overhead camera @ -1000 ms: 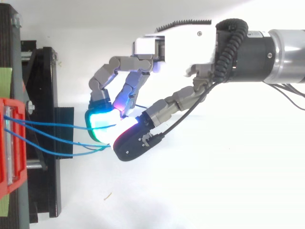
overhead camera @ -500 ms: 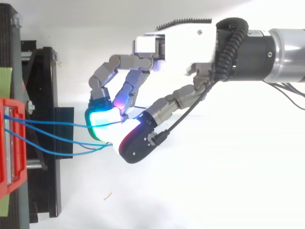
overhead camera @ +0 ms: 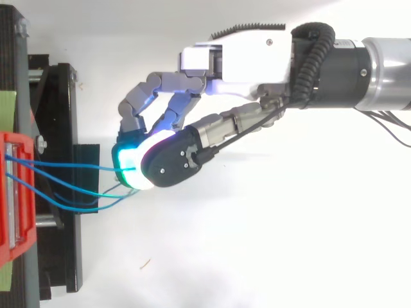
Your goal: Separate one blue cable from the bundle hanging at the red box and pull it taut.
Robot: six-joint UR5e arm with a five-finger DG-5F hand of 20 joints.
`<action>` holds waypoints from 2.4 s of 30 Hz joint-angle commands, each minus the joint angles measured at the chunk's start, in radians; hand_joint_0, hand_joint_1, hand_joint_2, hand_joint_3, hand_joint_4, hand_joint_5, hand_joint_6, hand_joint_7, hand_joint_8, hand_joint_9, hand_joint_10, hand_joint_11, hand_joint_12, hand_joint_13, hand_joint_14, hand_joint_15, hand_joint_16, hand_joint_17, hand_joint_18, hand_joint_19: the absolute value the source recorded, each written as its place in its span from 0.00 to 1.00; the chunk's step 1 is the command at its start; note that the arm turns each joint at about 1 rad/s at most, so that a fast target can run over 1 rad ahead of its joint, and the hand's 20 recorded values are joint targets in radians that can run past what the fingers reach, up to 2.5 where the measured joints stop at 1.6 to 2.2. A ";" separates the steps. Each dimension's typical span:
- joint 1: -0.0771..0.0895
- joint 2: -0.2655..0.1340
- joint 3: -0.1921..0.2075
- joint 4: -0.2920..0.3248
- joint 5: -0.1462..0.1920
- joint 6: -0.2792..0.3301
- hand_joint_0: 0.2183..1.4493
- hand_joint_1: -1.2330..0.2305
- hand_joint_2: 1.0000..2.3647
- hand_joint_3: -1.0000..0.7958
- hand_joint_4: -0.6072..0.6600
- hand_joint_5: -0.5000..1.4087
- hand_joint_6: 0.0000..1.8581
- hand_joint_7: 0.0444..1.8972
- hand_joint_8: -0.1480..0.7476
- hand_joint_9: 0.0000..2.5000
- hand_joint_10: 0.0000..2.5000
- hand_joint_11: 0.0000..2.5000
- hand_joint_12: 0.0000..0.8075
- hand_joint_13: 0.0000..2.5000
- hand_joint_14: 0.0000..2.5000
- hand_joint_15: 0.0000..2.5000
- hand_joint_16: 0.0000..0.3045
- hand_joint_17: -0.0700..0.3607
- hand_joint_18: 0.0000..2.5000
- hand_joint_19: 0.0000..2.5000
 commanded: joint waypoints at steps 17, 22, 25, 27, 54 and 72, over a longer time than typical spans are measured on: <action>0.006 0.000 0.000 0.029 0.005 0.000 0.27 0.54 0.00 0.29 0.63 0.15 0.46 0.52 0.56 0.32 0.01 0.28 0.46 0.27 0.01 0.18 0.16 0.42 0.31 0.20; 0.006 0.000 -0.001 0.029 0.003 0.000 0.27 0.66 0.00 0.28 0.63 0.16 0.44 0.51 0.57 0.34 0.01 0.28 0.48 0.30 0.01 0.19 0.16 0.42 0.32 0.22; 0.008 -0.001 0.000 0.032 0.008 0.000 0.30 0.63 0.00 0.30 0.61 0.17 0.43 0.53 0.56 0.35 0.01 0.28 0.47 0.31 0.01 0.19 0.16 0.42 0.32 0.22; 0.008 0.000 -0.001 0.034 0.012 0.000 0.33 0.54 0.01 0.37 0.62 0.17 0.43 0.53 0.56 0.36 0.00 0.28 0.47 0.32 0.01 0.19 0.16 0.42 0.33 0.22; 0.009 -0.001 -0.001 0.038 0.014 0.000 0.36 0.33 0.01 0.46 0.53 0.16 0.49 0.53 0.56 0.40 0.00 0.44 0.49 0.39 0.01 0.24 0.16 0.42 0.37 0.19; 0.005 -0.001 -0.003 0.018 0.008 0.356 0.38 0.32 0.01 0.45 0.51 0.16 0.49 0.53 0.56 0.41 0.00 0.48 0.46 0.49 0.01 0.49 0.15 0.41 0.40 0.25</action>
